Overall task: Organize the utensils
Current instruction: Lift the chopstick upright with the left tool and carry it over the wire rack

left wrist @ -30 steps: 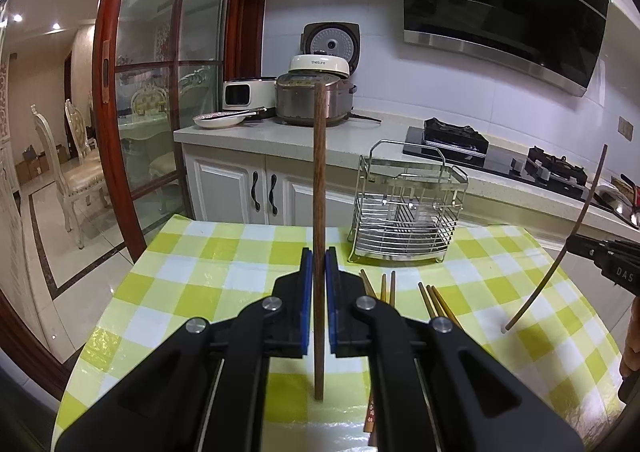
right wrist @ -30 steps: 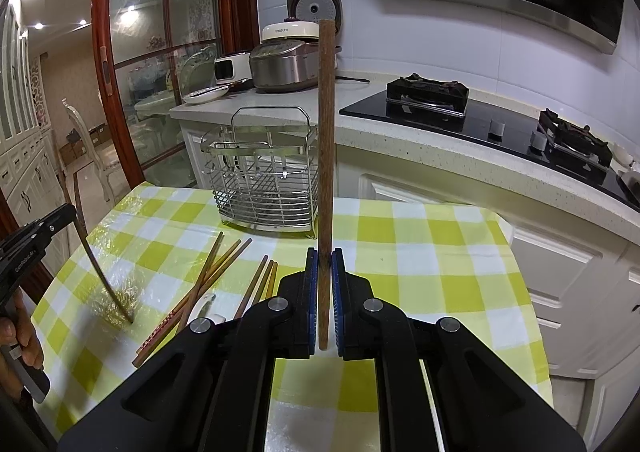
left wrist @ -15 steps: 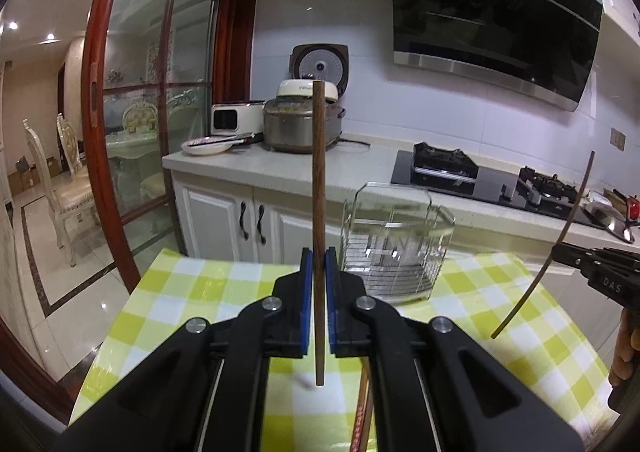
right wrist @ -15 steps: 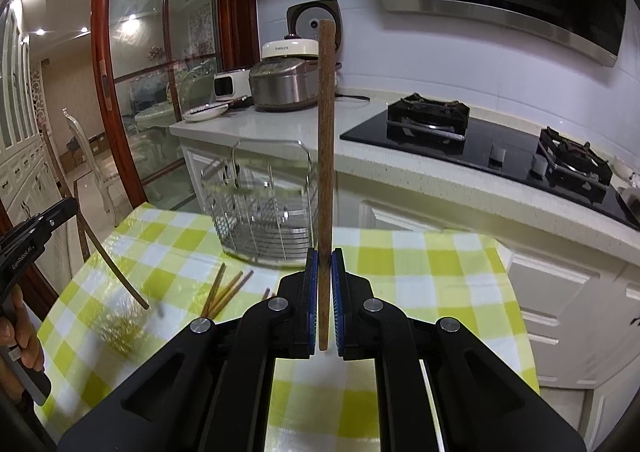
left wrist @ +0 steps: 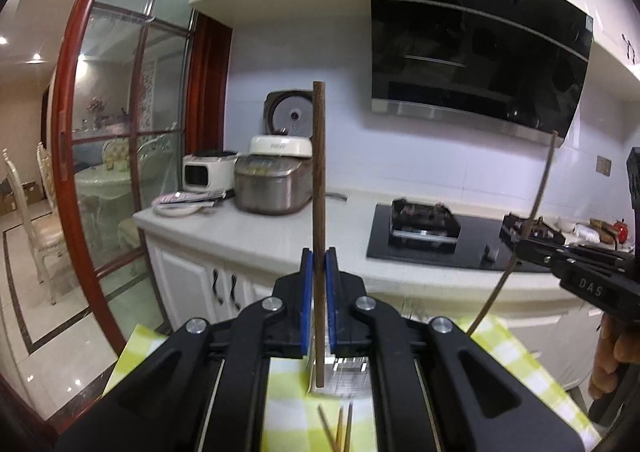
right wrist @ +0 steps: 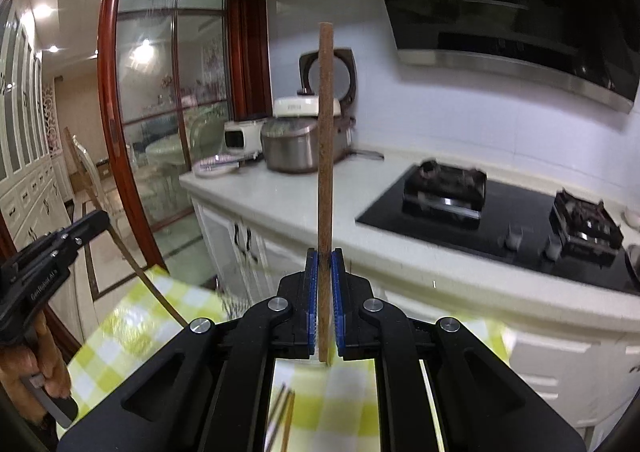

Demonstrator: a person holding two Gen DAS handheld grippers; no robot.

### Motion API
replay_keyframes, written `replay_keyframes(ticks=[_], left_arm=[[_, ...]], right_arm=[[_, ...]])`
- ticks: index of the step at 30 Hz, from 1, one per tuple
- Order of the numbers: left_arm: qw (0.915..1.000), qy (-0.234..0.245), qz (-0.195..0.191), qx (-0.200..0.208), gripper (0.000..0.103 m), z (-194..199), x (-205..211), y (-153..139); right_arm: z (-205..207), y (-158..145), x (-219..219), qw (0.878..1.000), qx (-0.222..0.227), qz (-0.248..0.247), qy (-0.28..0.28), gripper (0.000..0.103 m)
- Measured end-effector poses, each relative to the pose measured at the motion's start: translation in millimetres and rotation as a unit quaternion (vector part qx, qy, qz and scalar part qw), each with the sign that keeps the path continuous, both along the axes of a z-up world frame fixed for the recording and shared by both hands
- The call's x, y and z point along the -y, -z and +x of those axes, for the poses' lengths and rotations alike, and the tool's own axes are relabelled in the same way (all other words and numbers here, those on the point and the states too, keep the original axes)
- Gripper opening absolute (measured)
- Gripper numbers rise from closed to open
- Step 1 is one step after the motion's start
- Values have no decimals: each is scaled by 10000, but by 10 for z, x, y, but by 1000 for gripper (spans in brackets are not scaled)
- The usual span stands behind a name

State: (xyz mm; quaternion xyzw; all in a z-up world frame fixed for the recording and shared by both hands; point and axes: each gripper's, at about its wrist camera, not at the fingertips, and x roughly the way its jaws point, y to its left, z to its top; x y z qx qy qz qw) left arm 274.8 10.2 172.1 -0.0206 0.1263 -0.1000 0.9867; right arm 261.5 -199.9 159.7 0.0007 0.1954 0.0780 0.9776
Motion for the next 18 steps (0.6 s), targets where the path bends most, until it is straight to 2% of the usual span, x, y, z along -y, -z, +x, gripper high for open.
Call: replay_keyframes(ticks=[5, 10, 18], left_arm=[[9998, 112, -140, 91, 6, 347, 108, -205], [9997, 196, -168, 14, 6, 655, 224, -200], [9977, 163, -268, -598, 6, 1096, 250, 363]], right_arm=[[269, -143, -98, 9999, 124, 42, -30, 9], [573, -38, -174, 9999, 39, 111, -88, 9], [919, 452, -239, 9996, -279, 35, -96, 9]])
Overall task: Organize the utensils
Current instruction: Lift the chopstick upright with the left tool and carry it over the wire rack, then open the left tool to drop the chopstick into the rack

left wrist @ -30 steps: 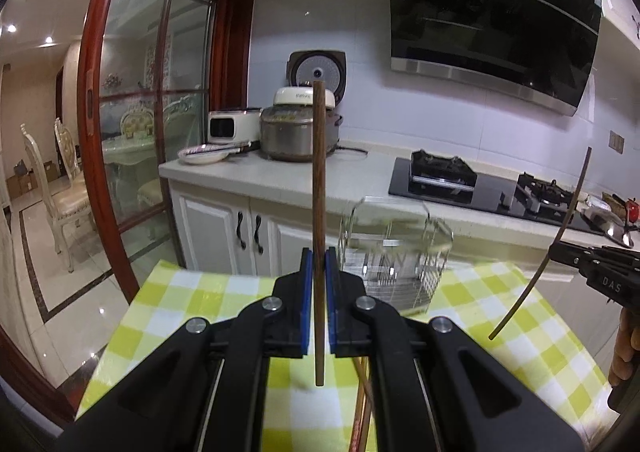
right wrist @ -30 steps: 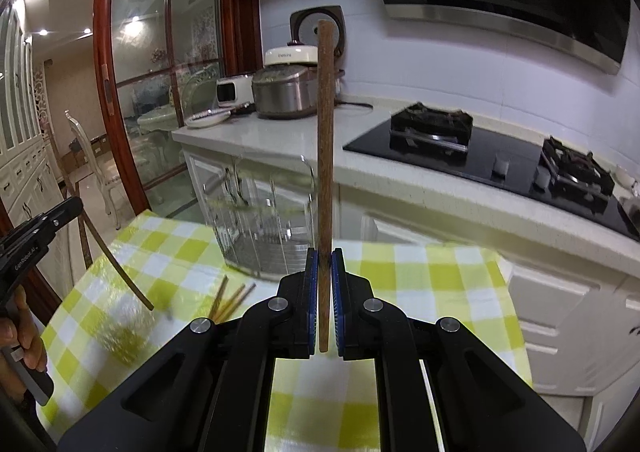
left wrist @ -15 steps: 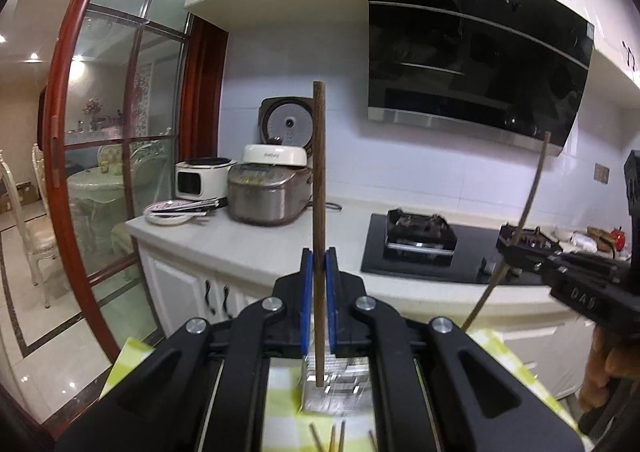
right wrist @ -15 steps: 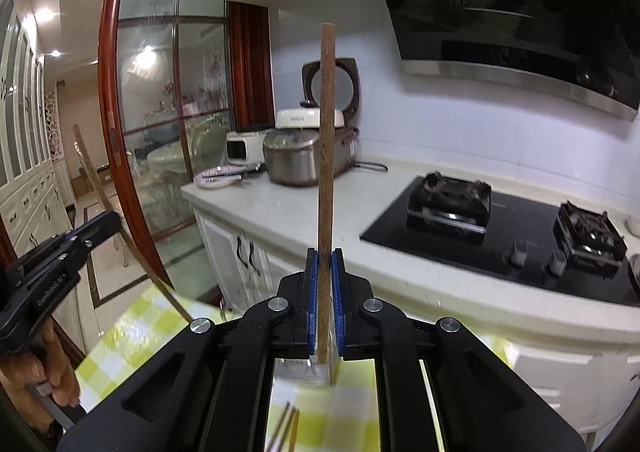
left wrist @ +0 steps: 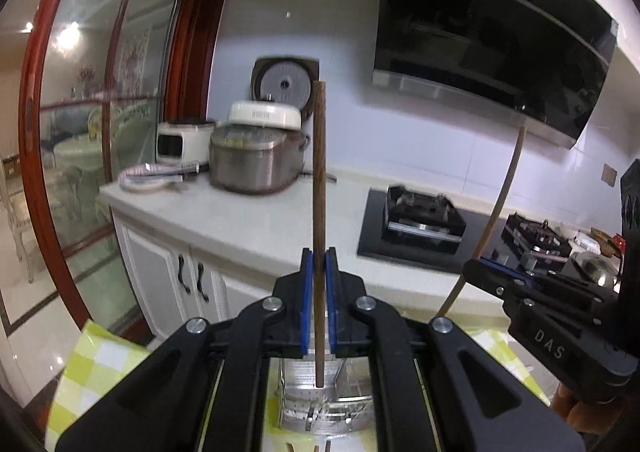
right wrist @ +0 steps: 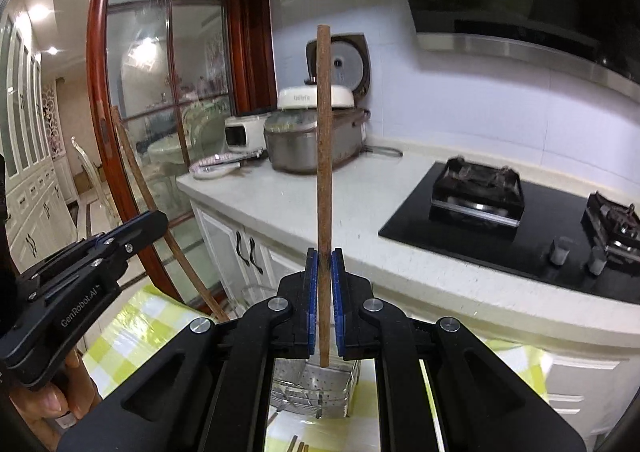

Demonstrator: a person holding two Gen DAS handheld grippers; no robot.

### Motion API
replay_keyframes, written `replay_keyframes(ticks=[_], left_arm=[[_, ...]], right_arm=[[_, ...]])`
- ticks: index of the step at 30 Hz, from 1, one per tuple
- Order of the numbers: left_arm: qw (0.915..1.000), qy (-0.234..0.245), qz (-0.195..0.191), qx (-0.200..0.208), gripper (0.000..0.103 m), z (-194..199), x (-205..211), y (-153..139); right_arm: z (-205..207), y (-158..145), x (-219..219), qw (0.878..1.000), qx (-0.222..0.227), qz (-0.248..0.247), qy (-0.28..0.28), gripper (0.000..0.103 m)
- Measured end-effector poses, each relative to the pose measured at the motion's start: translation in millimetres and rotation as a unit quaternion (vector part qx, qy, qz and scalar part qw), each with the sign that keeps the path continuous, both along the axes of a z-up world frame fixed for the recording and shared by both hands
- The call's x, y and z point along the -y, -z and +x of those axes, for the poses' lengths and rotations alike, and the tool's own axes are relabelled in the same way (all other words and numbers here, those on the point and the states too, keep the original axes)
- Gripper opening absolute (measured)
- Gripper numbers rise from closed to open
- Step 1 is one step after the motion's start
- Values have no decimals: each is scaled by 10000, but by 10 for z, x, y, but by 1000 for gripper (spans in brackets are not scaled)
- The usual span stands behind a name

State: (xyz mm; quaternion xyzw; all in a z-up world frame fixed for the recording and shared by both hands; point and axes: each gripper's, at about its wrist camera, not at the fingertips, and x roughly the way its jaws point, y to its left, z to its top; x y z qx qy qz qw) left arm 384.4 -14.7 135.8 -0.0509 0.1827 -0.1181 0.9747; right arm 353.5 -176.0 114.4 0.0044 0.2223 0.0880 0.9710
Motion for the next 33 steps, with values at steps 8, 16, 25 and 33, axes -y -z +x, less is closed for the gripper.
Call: replay_keyframes(ticks=[8, 16, 25, 33], left_arm=[[9989, 43, -85, -460, 7, 170, -36, 390], [9984, -13, -102, -555, 25, 93, -102, 462], [9983, -320, -197, -441, 45, -312, -314, 433], [9962, -692, -75, -520, 52, -940, -502, 620]], right_arm=[[139, 388, 116, 9996, -247, -7, 169, 10], [86, 482, 253, 9988, -343, 68, 340, 15], [-359, 541, 467, 9975, -155, 246, 650, 61], [-843, 888, 613, 9938, -534, 334, 913, 69]])
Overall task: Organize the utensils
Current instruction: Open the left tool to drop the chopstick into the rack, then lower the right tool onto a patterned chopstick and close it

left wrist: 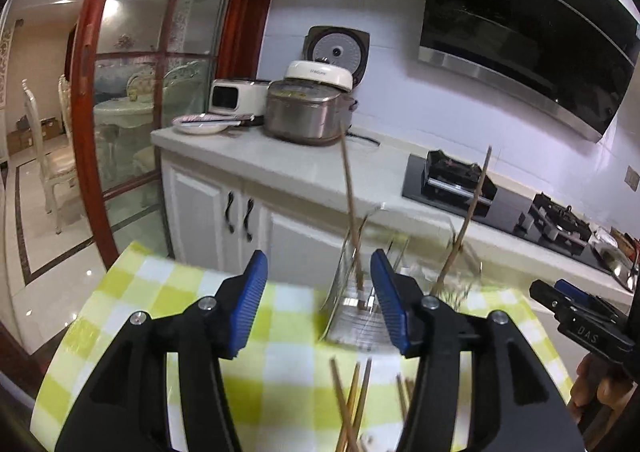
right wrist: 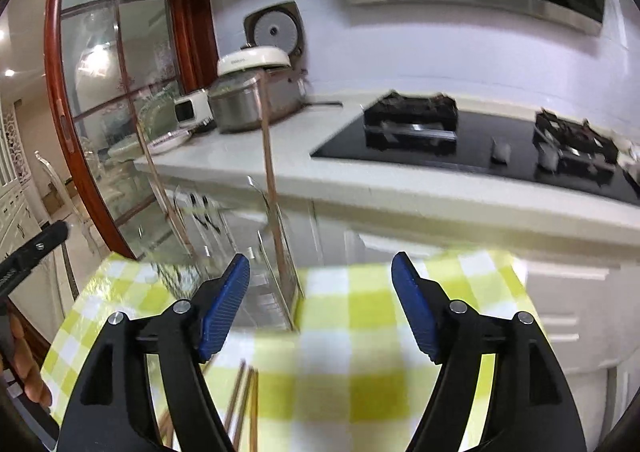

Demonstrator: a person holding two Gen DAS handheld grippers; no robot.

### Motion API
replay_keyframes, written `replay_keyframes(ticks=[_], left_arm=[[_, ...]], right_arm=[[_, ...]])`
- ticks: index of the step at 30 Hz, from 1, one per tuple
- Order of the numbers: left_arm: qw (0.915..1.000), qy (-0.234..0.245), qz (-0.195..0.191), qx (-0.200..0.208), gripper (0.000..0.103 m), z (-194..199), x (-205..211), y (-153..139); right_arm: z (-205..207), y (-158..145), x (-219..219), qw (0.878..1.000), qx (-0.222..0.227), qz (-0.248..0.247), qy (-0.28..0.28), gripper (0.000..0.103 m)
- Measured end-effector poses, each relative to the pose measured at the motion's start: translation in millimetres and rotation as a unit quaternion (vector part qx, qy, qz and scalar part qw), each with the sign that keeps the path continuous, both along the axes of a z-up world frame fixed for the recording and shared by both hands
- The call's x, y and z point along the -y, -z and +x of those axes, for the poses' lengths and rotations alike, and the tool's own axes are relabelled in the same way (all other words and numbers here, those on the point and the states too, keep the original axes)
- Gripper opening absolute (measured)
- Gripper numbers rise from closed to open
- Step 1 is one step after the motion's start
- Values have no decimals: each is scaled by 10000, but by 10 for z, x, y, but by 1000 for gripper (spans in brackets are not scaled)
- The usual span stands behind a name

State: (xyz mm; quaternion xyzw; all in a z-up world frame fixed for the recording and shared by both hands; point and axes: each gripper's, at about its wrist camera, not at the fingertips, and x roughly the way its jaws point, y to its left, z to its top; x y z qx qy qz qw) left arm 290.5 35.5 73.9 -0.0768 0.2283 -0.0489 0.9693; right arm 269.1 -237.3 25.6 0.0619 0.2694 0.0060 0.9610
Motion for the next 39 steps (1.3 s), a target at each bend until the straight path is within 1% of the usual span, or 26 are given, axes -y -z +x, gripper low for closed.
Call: replay_keyframes(ticks=[3, 7, 9, 10, 12, 14, 17, 19, 23, 29, 31, 32, 33, 37, 38, 39], left_arm=[[9998, -71, 94, -173, 52, -211, -42, 167], [9986, -140, 138, -483, 52, -466, -100, 448], [9980, -173, 93, -603, 53, -551, -141, 573], [9973, -150, 52, -711, 55, -581, -152, 640], [9960, -111, 44, -888, 56, -617, -164, 750], [9950, -112, 7, -991, 56, -672, -189, 850], [9936, -123, -99, -1119, 57, -719, -220, 967], [9929, -120, -107, -1177, 57, -731, -221, 1020], [9917, -52, -52, -1280, 57, -738, -193, 1080], [9898, 121, -57, -1421, 57, -624, -162, 1098], [9868, 199, -82, -1607, 56, -545, -137, 1133], [9854, 246, -146, -1679, 55, -510, -132, 1155], [9839, 315, -222, -1747, 51, -472, -127, 1174], [9795, 499, -227, -1938, 37, -335, -41, 1240], [9780, 578, -233, -1991, 35, -302, -5, 1254], [9766, 645, -228, -2037, 31, -273, 31, 1266]], right_arm=[[-108, 188, -22, 9997, -234, -50, -23, 70], [-261, 518, -50, 9982, -590, -5, -64, 70], [-291, 685, -81, 9964, -839, 23, -144, 70], [-280, 736, -97, 9956, -925, 32, -171, 70], [-287, 864, -134, 9932, -1139, 84, -241, 70], [-294, 938, -166, 9916, -1253, 95, -316, 70], [-307, 1077, -275, 9886, -1421, -156, -482, 70], [-302, 1150, -354, 9854, -1557, -181, -672, 70], [-263, 1207, -475, 9820, -1668, -287, -841, 69], [-232, 1285, -578, 9772, -1841, -452, -957, 65], [-228, 1293, -572, 9765, -1867, -455, -973, 63], [-229, 1297, -584, 9764, -1861, -503, -976, 62], [-232, 1303, -599, 9760, -1860, -554, -987, 62], [-228, 1311, -632, 9752, -1835, -720, -1001, 57], [-234, 1309, -637, 9753, -1814, -732, -1026, 54], [-233, 1311, -643, 9752, -1803, -742, -1047, 53]])
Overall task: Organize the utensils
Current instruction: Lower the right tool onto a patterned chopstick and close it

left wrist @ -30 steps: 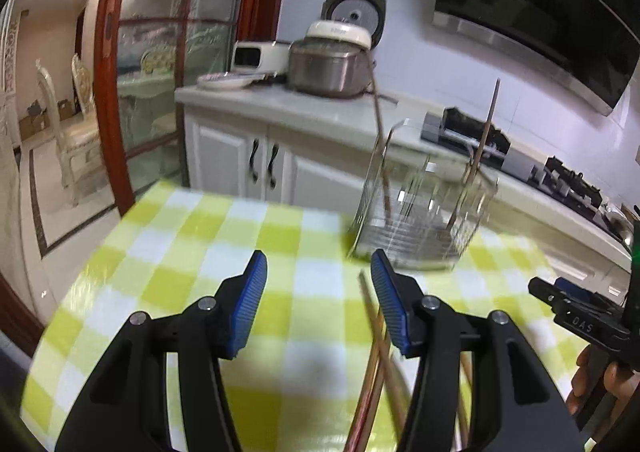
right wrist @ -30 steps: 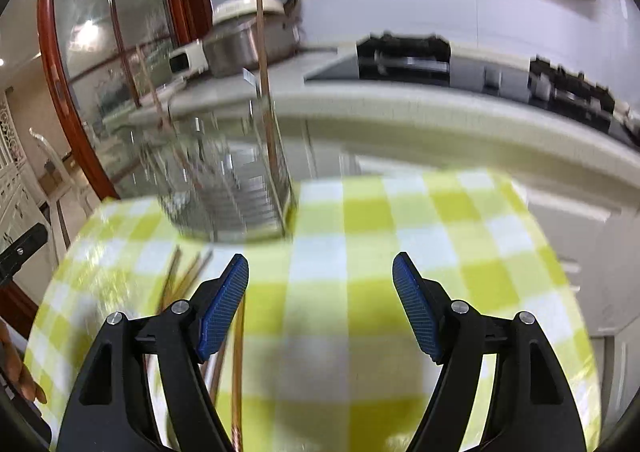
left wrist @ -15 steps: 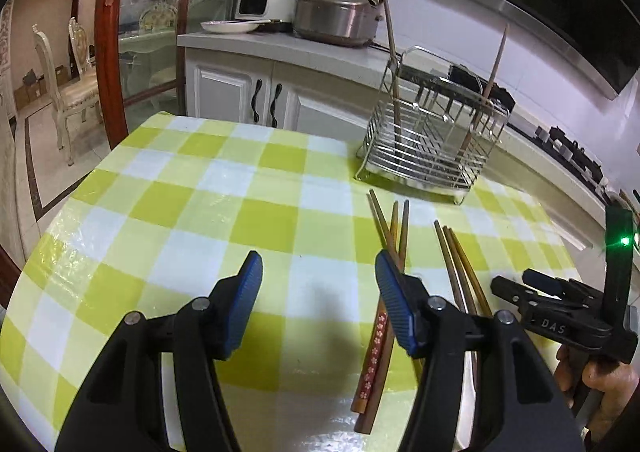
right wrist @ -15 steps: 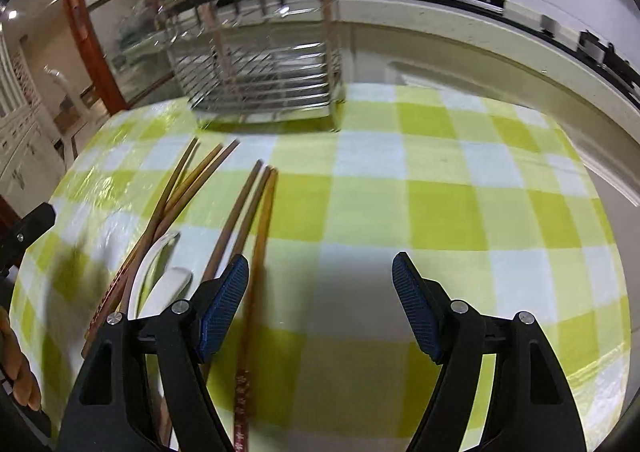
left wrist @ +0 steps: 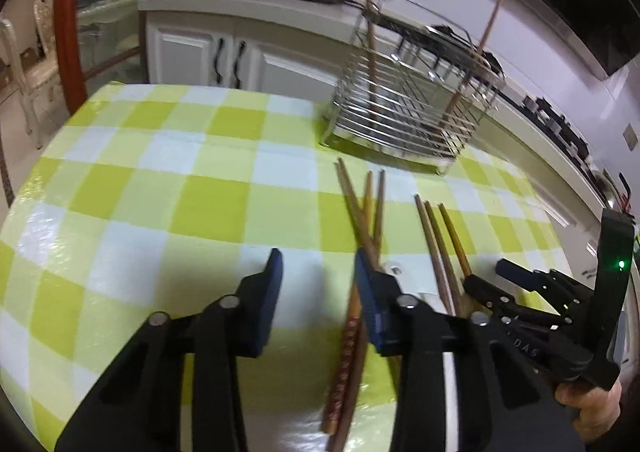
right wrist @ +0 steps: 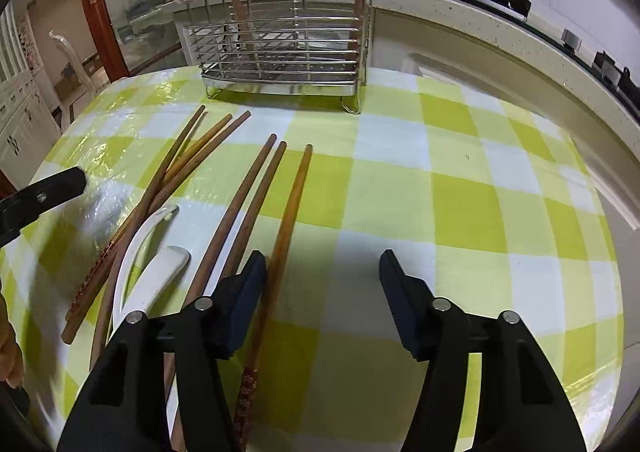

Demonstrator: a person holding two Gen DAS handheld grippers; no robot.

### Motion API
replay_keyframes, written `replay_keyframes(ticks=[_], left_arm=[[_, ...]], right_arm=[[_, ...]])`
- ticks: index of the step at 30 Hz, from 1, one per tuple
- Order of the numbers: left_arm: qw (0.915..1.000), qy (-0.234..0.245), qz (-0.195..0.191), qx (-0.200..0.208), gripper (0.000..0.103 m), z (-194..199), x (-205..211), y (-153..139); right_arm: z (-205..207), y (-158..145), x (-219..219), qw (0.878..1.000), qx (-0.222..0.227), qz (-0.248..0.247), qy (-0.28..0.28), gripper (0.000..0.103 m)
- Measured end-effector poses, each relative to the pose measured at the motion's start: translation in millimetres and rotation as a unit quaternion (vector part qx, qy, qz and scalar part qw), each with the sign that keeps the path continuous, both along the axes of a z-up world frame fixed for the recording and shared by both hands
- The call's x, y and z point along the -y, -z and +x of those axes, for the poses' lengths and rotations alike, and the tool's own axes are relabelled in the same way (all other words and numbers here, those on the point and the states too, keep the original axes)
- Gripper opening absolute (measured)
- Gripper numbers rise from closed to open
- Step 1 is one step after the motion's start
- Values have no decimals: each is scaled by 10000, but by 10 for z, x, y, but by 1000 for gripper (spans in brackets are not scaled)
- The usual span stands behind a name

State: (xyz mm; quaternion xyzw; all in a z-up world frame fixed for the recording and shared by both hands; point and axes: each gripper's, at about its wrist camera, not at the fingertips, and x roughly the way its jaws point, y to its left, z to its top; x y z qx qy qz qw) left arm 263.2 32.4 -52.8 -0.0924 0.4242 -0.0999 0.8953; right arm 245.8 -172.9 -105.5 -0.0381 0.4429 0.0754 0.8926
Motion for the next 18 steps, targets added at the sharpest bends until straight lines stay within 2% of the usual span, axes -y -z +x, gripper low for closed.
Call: replay_keyframes(ticks=[3, 5, 14, 18], left_arm=[[9997, 246, 38, -60, 24, 61, 158, 28], [9993, 370, 44, -103, 24, 101, 260, 53], [9982, 433, 71, -407, 16, 344, 440, 218], [9977, 423, 161, -510, 15, 423, 475, 277]], right_arm=[[-8, -1, -13, 10000, 26, 4, -81, 48], [-26, -3, -14, 9999, 65, 20, -143, 42], [-3, -20, 165, 9997, 42, 238, -94, 12], [-17, -19, 201, 9995, 37, 286, -117, 9]])
